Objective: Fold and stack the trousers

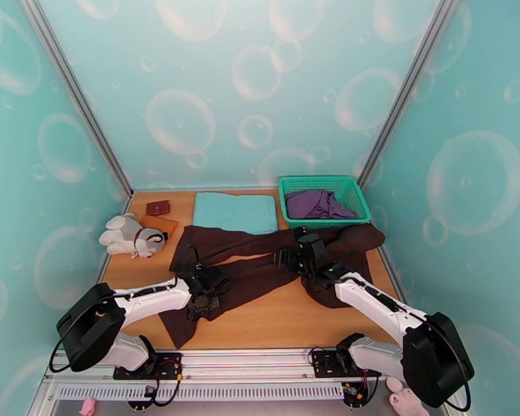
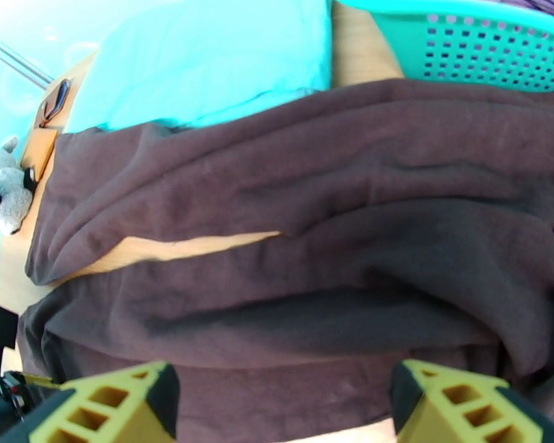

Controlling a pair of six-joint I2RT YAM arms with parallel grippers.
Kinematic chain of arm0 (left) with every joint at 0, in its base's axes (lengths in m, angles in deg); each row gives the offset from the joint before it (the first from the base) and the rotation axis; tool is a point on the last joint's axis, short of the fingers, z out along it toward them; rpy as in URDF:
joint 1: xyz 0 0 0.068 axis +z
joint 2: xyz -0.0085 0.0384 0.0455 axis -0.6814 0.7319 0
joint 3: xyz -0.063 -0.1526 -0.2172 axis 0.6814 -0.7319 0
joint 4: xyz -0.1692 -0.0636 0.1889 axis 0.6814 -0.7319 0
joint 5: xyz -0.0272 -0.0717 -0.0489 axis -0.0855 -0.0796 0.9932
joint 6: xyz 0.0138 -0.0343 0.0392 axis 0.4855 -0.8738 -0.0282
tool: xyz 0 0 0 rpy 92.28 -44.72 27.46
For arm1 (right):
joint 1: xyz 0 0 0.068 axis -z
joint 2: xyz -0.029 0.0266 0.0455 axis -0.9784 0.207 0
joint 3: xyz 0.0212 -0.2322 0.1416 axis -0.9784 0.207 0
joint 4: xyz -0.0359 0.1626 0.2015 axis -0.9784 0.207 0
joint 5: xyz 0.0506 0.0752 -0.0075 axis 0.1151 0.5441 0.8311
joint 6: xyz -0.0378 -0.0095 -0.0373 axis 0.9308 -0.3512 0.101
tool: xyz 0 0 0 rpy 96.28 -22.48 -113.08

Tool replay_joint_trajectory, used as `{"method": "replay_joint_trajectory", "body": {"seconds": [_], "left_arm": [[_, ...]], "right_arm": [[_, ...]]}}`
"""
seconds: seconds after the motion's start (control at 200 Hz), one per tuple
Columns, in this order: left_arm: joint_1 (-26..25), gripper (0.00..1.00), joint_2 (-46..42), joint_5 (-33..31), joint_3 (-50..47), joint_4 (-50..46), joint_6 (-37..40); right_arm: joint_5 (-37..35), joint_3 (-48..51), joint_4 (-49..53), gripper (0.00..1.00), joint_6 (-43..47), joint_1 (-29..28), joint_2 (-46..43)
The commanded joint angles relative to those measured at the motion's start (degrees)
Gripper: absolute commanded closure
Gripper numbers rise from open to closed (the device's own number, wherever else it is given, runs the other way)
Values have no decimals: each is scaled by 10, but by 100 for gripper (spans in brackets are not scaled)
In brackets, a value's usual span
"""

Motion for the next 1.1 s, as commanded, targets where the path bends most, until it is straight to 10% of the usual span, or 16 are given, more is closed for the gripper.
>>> {"method": "replay_joint_trajectory", "body": {"seconds": [0.0, 0.37, 0.735, 1.095], "left_arm": [[14, 89, 63, 42, -55, -31, -24], [131, 100, 14, -207, 65, -287, -197], [343, 100, -199, -205, -51, -128, -169], [358, 100, -231, -104, -96, 42, 17]], "right_arm": [[34, 8, -26, 21, 23, 25, -9], [31, 48, -16, 20, -61, 116, -48], [-43, 113, 45, 1, -223, 206, -213], [-124, 138, 193, 1, -427, 159, -200]]}}
